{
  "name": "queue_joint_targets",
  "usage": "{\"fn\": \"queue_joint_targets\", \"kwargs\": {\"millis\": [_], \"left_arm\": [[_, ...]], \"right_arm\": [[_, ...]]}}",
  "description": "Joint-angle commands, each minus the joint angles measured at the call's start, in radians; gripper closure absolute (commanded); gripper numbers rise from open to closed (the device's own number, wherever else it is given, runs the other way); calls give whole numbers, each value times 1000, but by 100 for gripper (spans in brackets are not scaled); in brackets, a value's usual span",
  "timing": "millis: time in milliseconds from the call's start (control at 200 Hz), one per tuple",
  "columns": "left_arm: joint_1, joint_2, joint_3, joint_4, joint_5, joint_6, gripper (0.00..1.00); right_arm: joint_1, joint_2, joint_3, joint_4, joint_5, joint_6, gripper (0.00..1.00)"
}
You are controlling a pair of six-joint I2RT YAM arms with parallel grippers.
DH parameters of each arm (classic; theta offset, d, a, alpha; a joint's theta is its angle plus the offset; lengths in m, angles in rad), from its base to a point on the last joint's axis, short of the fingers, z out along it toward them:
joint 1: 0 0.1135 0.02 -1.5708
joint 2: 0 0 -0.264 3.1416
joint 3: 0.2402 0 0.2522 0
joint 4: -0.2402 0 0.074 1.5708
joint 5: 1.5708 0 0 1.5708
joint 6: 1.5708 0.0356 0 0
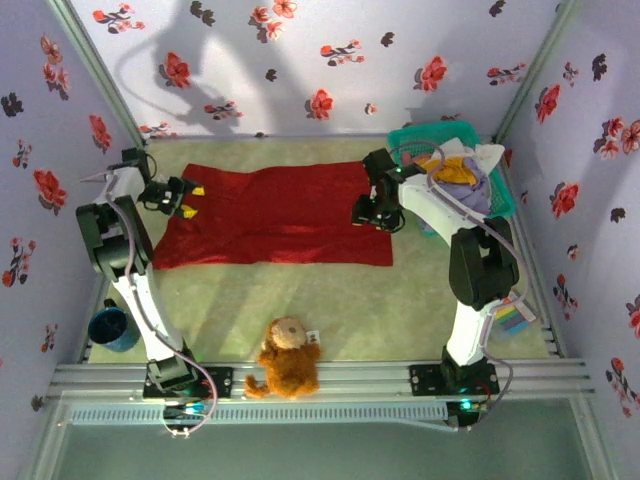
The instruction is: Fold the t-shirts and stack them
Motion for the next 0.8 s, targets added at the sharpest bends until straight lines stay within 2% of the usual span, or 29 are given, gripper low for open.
{"fn": "queue_joint_targets", "kwargs": {"millis": [0,120,235,325,795], "left_arm": [[16,-93,-29,17,10,-7,43],[13,-133,-87,-41,-33,56,40],[24,-226,-246,106,-37,-2,38],[29,-236,-294,155,-33,-31,36],[-4,-130,-261,224,64,-93,34]], "right_arm": [[2,-12,-16,1,6,8,42],[4,-2,-15,18,-4,18,42],[3,8,3,10,-4,11,42],[3,13,10,4,-7,5,42],[2,-39,-57,8,25,16,41]]}}
